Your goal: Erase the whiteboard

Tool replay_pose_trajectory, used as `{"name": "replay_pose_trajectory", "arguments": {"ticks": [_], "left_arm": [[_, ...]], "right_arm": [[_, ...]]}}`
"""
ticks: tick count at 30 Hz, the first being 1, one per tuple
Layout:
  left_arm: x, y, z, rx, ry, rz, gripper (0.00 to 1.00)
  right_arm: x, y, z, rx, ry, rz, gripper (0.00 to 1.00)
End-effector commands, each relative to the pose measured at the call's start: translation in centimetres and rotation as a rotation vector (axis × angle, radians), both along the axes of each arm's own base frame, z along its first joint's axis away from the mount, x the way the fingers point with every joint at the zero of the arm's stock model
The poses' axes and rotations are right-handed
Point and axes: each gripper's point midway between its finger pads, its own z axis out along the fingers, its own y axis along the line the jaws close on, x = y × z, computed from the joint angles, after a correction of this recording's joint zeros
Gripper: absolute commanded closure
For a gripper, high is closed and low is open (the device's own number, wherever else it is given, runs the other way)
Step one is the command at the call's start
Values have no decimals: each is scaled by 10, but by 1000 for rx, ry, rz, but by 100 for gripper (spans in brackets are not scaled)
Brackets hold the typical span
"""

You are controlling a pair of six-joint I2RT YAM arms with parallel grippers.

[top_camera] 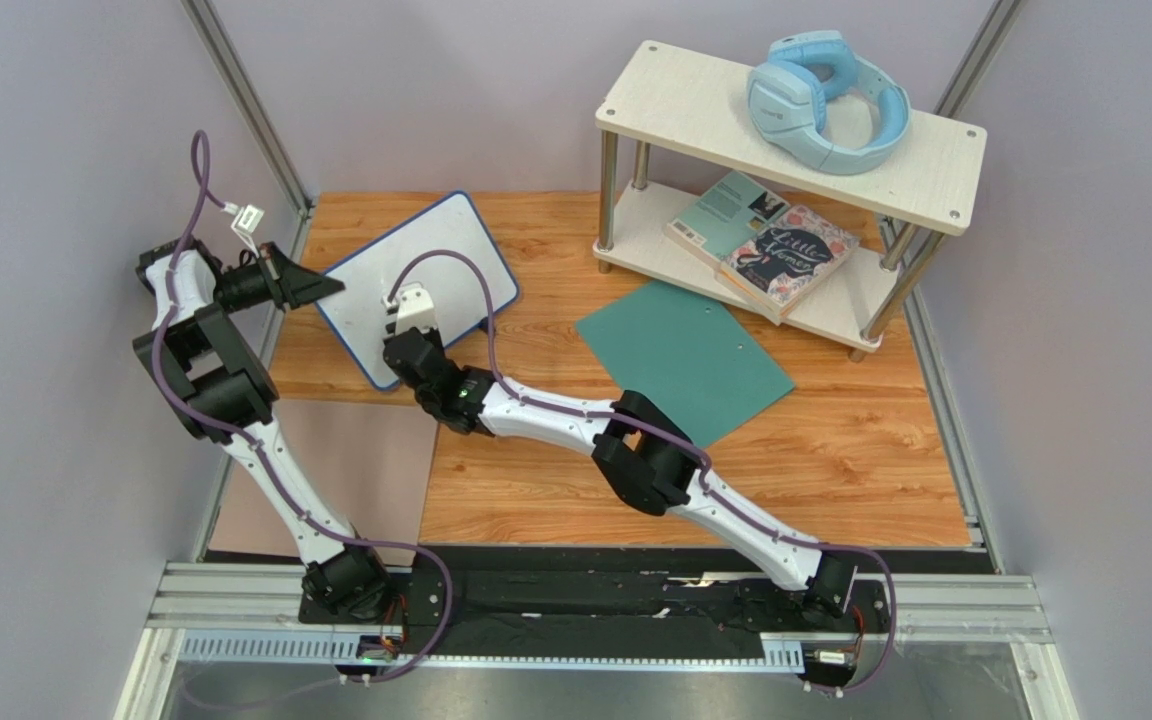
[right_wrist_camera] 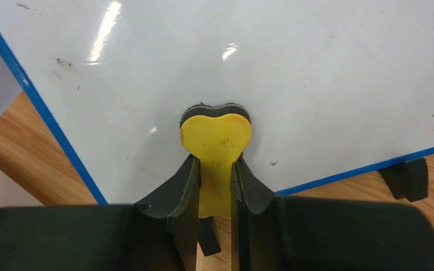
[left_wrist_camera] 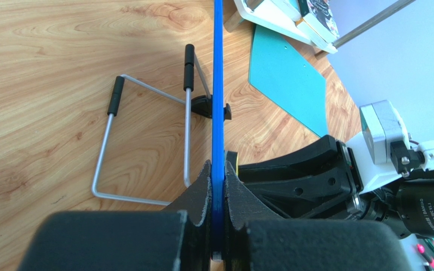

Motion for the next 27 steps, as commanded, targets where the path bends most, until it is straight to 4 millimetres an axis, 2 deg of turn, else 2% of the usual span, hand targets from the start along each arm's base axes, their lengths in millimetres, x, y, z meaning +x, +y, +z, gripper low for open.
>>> {"name": "replay_pose_trajectory", "arguments": {"ticks": [1, 4, 10, 12, 16, 20, 25, 27], "left_arm": [[-44, -26, 23, -118, 236, -17, 100], [-45, -26, 22, -118, 238, -18, 100], [-45, -27, 22, -114, 237, -21, 100], [-46, -26, 21, -114, 239, -20, 100], [-46, -26, 22, -112, 240, -20, 100], [-47, -27, 21, -110, 243, -21, 100], [-48, -27, 22, -107, 243, -21, 100], [-48, -27, 22, -109, 242, -20, 100]], "right_arm": [[18, -16, 9, 13, 10, -124, 100], [22, -23, 15, 16, 11, -159, 100], [35, -48, 31, -6, -44, -282, 100], [41, -53, 28, -1, -33, -289, 100], [47, -51, 31, 23, -44, -277, 100], [42, -37, 35, 49, -41, -203, 100], [40, -35, 31, 48, -31, -186, 100], [34, -25, 32, 80, -6, -127, 100]]}}
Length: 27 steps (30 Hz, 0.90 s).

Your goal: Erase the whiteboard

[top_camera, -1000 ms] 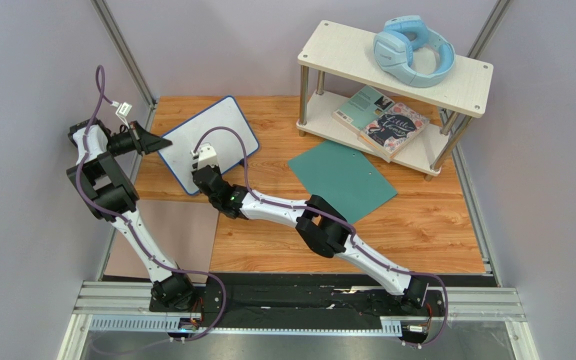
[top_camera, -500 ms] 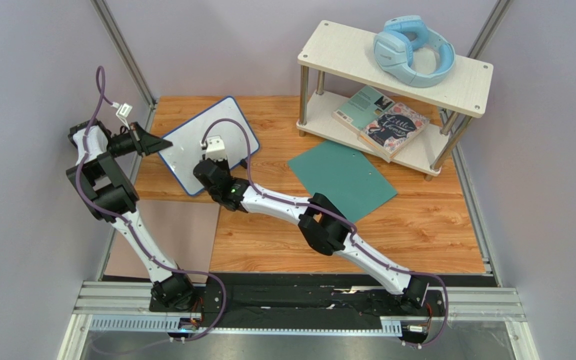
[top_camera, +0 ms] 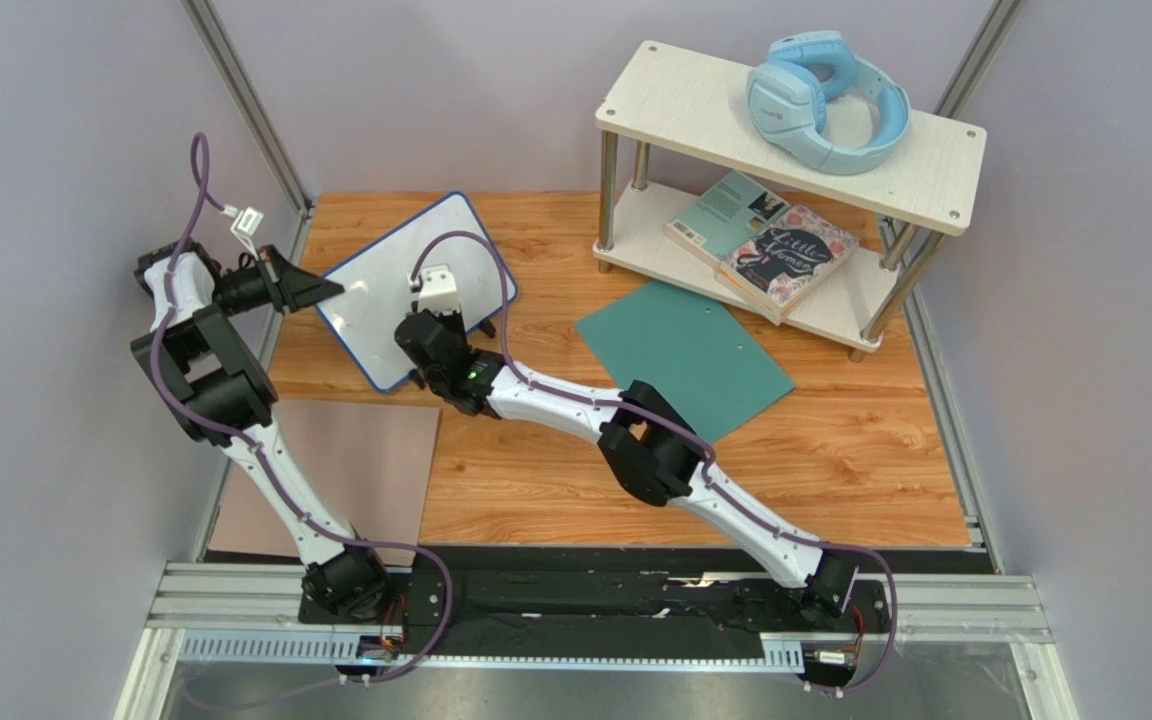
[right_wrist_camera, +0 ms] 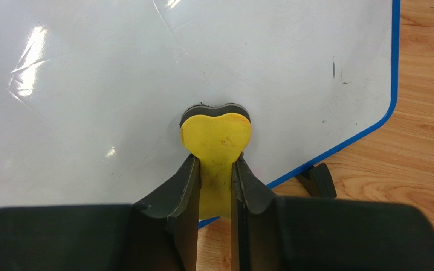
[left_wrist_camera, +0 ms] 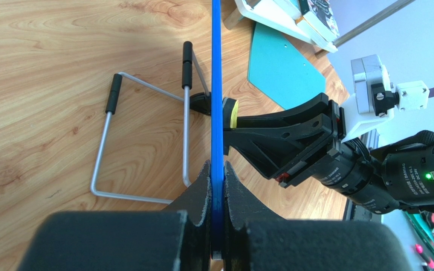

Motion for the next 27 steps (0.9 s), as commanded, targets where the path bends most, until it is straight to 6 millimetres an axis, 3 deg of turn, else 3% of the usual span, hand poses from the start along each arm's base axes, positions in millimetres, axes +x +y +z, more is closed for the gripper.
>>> {"name": "replay_pose_trajectory", "arguments": {"ticks": [1, 3, 8, 13, 16, 22, 24, 25, 27], "left_arm": [[-43, -26, 22, -114, 238, -21, 100], [-43, -26, 23, -113, 237, -22, 100], [-44, -26, 24, -110, 235, -21, 100], [-45, -27, 23, -98, 239, -26, 100], [-46, -26, 21, -92, 243, -29, 100], [-47, -27, 23, -85, 239, -30, 100], [-47, -27, 23, -89, 242, -29, 100], [-46, -27, 24, -88, 238, -28, 100], [-45, -26, 24, -90, 239, -27, 100]], "right_arm": [[-8, 24, 29, 133, -5, 104, 100], [-19, 34, 29, 129, 3, 154, 100], [-44, 64, 51, 185, -45, 264, 100], [-38, 61, 63, 227, -52, 232, 100], [-23, 49, 65, 242, -43, 177, 100], [30, -3, 65, 294, 3, 37, 100], [49, -28, 85, 327, -15, -9, 100], [52, -38, 77, 308, -5, -23, 100], [65, -63, 107, 332, -39, -52, 100]]}}
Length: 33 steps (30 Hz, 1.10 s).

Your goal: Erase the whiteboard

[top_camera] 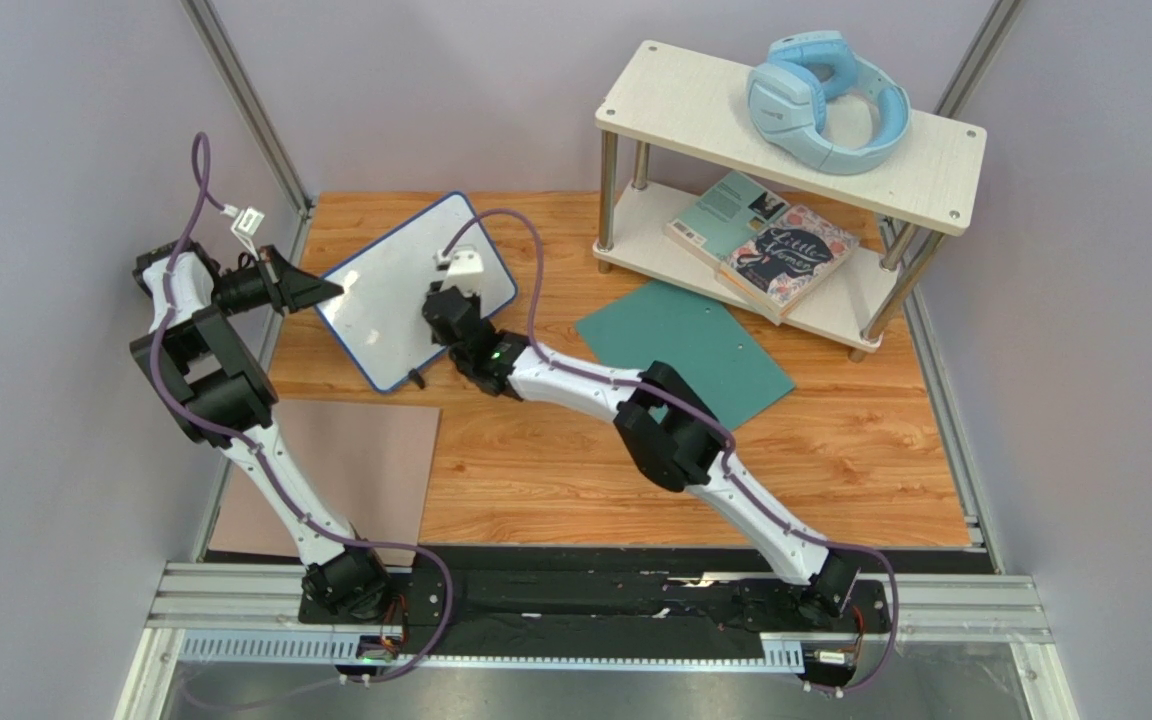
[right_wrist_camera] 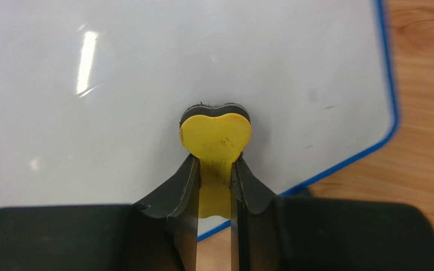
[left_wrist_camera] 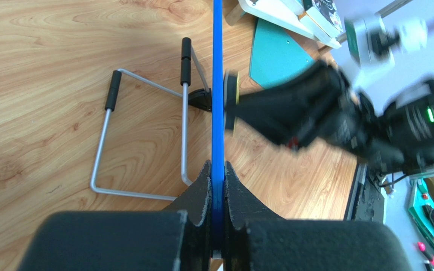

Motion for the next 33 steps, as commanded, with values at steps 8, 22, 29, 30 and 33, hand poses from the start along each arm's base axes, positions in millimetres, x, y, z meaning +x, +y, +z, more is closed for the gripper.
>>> {"name": "replay_pose_trajectory", "arguments": {"ticks": [8, 22, 29, 30, 33], "left_arm": [[-43, -23, 20, -88, 261, -27, 100], [-53, -16, 12, -16, 294, -34, 62], [-52, -14, 7, -6, 304, -37, 59], [-52, -14, 8, -3, 305, -38, 58], [-54, -13, 6, 15, 297, -42, 53]], "right_arm": [[46, -128, 133, 9, -110, -137, 100], [-28, -162, 11, -399, 278, 203, 100], [-39, -158, -32, -452, 409, 278, 100], [-39, -158, -39, -456, 425, 285, 100], [-40, -153, -48, -435, 461, 311, 94]]}}
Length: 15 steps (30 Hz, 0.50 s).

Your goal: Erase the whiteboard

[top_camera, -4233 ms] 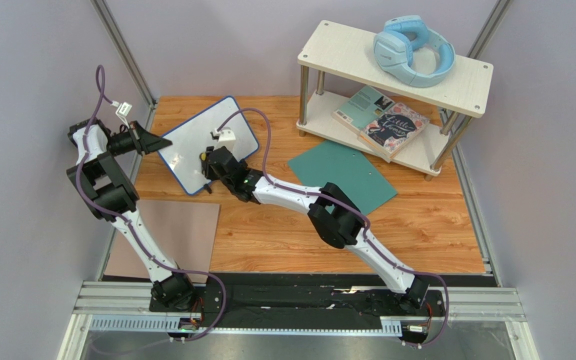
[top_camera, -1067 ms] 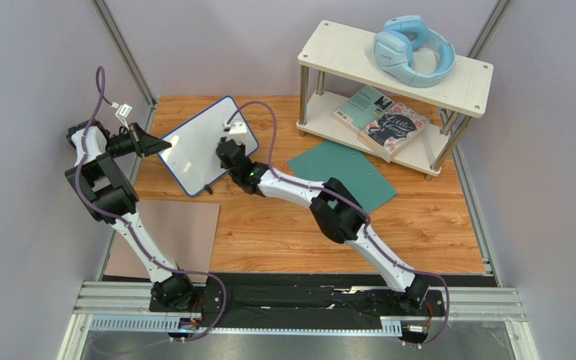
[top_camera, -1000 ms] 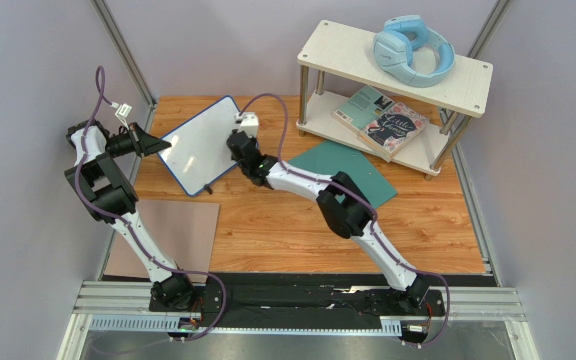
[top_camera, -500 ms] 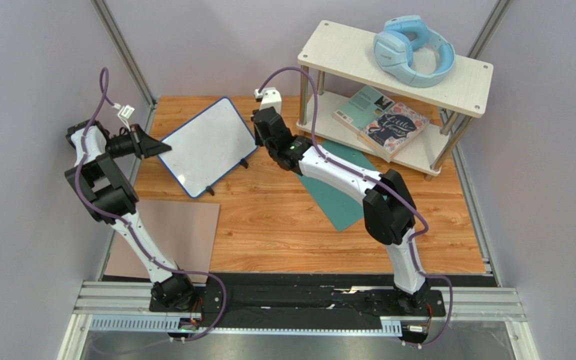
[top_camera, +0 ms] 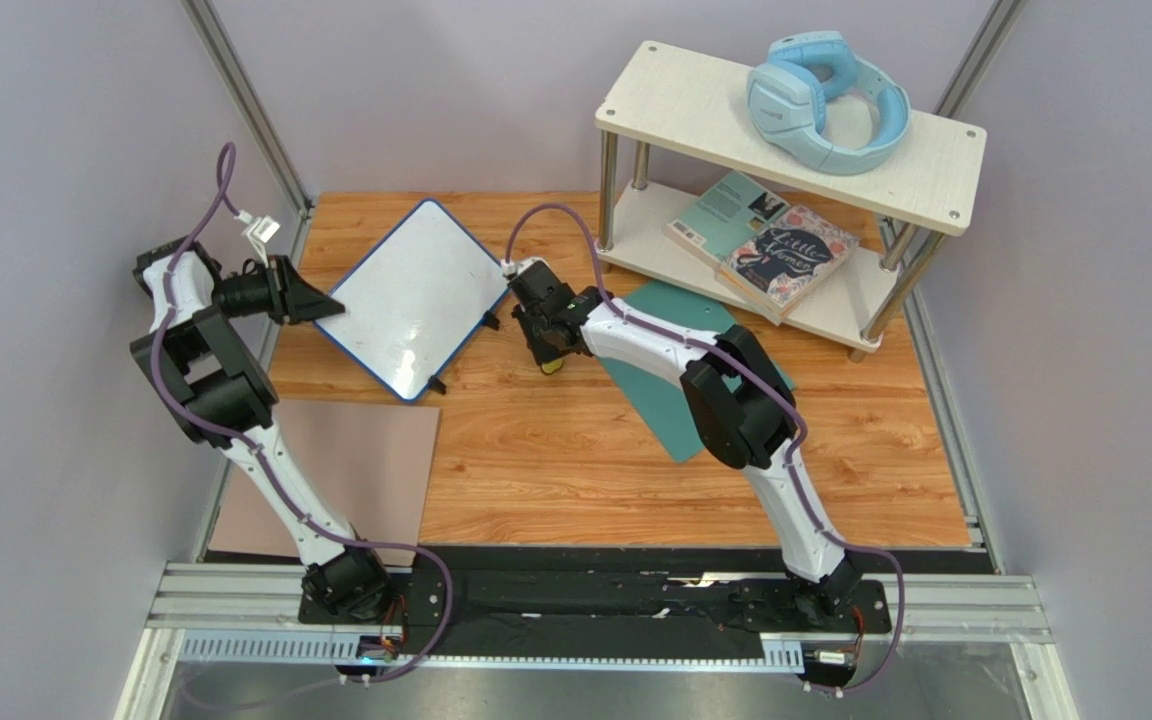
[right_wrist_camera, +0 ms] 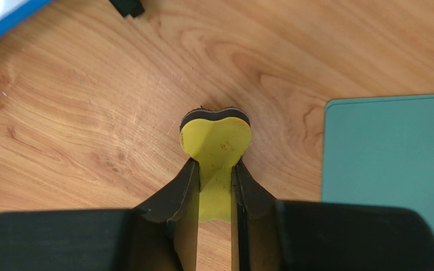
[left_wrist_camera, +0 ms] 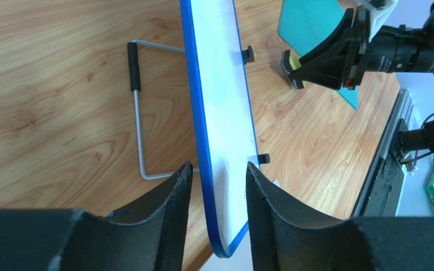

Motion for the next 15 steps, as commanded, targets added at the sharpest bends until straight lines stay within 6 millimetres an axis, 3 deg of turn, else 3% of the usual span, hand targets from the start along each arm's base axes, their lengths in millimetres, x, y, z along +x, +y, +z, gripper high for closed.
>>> {"name": "replay_pose_trajectory", "arguments": {"ticks": [1, 3, 6, 9, 11, 13, 14, 15], "left_arm": [[-44, -23, 35, -119, 182, -12, 52], [-45, -22, 35, -111, 174, -14, 46], [-48, -20, 39, -101, 147, -10, 37], [-50, -16, 51, -92, 96, 8, 30], [-50, -11, 58, -95, 60, 29, 24], [-49, -4, 66, -98, 40, 58, 21], [-48, -2, 67, -98, 30, 69, 20], [-48, 0, 70, -102, 32, 83, 7]], "right_arm": [[-4, 19, 7, 70, 60, 66, 89], [-5, 23, 5, 92, 83, 79, 80], [-7, 30, 5, 136, 118, 101, 58], [-8, 31, 10, 159, 131, 108, 36], [-9, 31, 15, 169, 124, 108, 28], [-9, 30, 17, 179, 116, 107, 11], [-9, 31, 23, 192, 104, 106, 10], [-10, 30, 23, 189, 104, 101, 7]]}}
